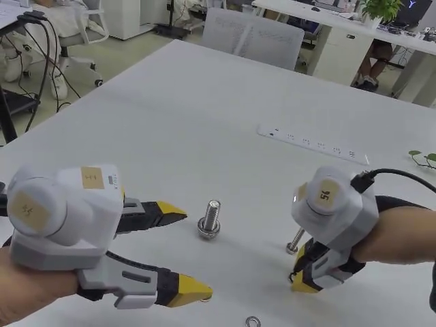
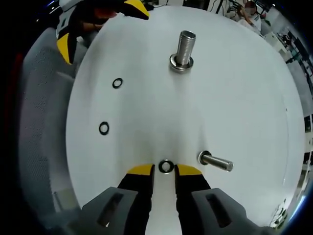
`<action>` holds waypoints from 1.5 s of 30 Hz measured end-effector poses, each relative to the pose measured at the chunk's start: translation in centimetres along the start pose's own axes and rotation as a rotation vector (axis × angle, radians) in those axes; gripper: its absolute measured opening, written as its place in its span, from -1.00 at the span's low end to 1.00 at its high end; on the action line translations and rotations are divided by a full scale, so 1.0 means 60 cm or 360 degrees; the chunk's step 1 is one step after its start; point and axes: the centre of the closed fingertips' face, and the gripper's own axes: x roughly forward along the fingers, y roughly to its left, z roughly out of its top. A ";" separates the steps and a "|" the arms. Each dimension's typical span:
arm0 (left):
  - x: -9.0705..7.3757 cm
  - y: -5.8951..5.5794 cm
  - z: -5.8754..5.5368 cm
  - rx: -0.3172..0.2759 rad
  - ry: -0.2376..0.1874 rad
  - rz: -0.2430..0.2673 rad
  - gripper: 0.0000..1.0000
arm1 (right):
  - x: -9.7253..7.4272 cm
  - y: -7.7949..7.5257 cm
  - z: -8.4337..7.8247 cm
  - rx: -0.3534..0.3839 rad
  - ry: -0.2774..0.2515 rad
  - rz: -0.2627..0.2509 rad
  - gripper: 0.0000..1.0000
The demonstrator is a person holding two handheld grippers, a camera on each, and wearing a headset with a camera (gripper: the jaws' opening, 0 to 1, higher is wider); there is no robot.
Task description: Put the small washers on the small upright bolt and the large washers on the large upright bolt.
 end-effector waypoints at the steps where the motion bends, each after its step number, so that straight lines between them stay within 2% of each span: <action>1: 0.000 0.000 0.000 0.0000 0.0000 0.0001 0.28 | 0.000 0.000 0.000 0.0003 0.0000 0.0003 -0.63; 29: 0.001 0.000 0.002 0.0005 0.0002 0.0002 0.26 | 0.001 -0.002 0.000 -0.0050 0.0052 -0.0022 -0.70; 36: 0.000 0.000 0.004 0.0008 0.0003 0.0002 0.25 | 0.000 -0.005 -0.002 0.0003 0.0014 0.0002 -0.71; 45: -0.001 0.001 0.006 0.0013 0.0001 0.0008 0.25 | 0.000 -0.002 -0.001 -0.0044 0.0046 -0.0020 -0.71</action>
